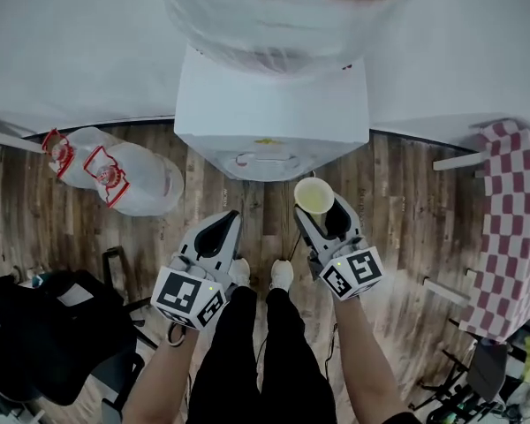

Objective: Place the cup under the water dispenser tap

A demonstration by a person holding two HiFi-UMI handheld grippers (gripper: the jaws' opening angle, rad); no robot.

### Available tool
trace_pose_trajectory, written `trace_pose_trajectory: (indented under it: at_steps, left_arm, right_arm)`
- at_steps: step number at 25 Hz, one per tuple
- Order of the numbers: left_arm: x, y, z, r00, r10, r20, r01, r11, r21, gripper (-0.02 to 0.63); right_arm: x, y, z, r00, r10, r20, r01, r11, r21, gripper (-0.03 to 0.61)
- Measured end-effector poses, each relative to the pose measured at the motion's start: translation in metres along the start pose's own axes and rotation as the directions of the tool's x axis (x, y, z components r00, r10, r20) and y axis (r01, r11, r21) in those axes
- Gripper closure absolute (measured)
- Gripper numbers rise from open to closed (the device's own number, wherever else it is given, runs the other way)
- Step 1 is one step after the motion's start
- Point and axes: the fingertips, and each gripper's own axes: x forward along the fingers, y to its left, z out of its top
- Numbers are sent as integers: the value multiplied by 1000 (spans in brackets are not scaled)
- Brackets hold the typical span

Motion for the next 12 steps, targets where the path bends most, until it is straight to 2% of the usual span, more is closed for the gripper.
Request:
trace_pose_trajectory:
  at_steps: [6, 12]
  left_arm:
    - [22, 16, -41, 1000, 7, 8, -7, 1000, 13, 601]
    - [47, 24, -72, 1000, 3, 16, -4, 1000, 24, 601]
  right_arm:
    - [16, -18, -52, 1000, 5, -4, -5, 999, -39, 291]
    - [37, -40, -87, 1000, 4, 17, -3, 998, -64, 291]
